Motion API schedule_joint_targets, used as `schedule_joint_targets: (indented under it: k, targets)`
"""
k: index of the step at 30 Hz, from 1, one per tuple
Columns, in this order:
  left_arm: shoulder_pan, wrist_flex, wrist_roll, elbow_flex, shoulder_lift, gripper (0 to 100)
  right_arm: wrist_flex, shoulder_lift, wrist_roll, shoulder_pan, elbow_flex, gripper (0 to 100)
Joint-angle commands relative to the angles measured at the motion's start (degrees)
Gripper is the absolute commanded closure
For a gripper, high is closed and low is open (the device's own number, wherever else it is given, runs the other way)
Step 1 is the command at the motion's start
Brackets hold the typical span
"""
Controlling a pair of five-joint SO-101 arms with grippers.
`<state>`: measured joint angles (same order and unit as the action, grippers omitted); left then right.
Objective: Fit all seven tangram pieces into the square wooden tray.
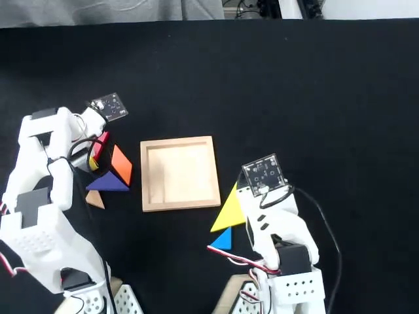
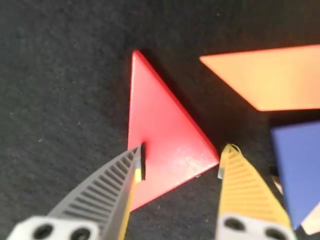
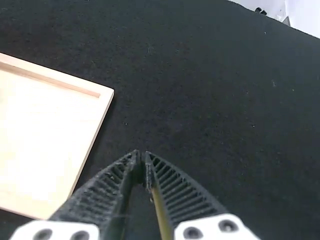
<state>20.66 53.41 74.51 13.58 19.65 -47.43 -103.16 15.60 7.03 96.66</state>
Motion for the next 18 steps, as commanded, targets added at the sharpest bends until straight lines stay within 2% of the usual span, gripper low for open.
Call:
schedule_joint_targets:
  k: [1, 5, 8, 10, 15, 18]
  targets:
    - [0.5, -1.4, -0.9, -2.6, -0.2, 72, -0.2, -5.0, 0.4, 0.5, -0.1, 98.6]
    - [0.1, -1.4, -4.9, -5.6, -0.1, 65, -0.2, -5.0, 0.4, 0.5, -0.1, 98.6]
    - [0.2, -0.2, -1.1, -9.0, 2.2, 66, -0.2, -5.0, 0.4, 0.5, -0.1, 98.6]
    - [0.1, 4.1, 1.6, -13.5, 5.5, 67, -0.2, -5.0, 0.4, 0.5, -0.1, 98.6]
    - [0.9, 17.3, 2.4, -31.1, 17.2, 67, -0.2, -5.0, 0.4, 0.5, -0.1, 98.6]
    - [2.6, 27.5, 6.8, -44.4, 24.7, 68, -0.2, -5.0, 0.4, 0.5, -0.1, 98.6]
